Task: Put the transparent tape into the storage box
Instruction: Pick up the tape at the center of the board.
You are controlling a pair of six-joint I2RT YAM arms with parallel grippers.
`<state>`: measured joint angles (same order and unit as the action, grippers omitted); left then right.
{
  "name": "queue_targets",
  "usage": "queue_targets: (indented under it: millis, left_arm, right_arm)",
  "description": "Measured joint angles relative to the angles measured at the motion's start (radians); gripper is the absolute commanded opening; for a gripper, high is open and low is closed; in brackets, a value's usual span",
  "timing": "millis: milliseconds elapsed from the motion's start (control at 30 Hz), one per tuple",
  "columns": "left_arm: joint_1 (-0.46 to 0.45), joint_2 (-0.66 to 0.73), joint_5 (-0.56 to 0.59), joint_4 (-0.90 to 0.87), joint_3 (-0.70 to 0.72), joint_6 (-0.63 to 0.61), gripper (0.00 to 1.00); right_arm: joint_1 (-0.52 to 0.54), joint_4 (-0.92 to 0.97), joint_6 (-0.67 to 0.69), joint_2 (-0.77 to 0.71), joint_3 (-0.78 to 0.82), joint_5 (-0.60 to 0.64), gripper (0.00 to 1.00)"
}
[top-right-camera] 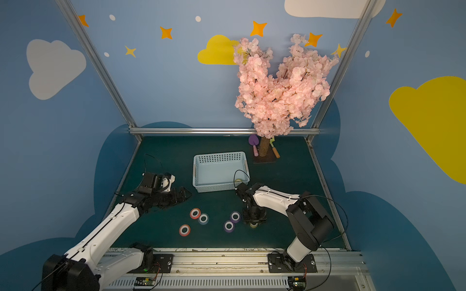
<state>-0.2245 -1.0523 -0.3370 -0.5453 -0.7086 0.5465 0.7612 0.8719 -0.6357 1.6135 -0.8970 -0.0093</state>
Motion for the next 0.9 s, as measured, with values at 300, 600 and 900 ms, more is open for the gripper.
queue_targets:
  millis: [300,600,900]
  left_arm:
    - [0.0,0.0,0.0,0.0,0.0,0.0,1.0]
    - [0.0,0.0,0.0,0.001,0.0,0.001,1.0]
    - [0.002,0.0,0.0,0.008,0.0,0.008,1.0]
  right_arm:
    - [-0.01,-0.002,0.004,0.01,0.0,-0.011,0.48]
    - [-0.013,0.024,0.006,0.005,-0.008,-0.016,0.48]
    - [-0.047,0.146,0.045,-0.045,-0.197,0.001,0.48]
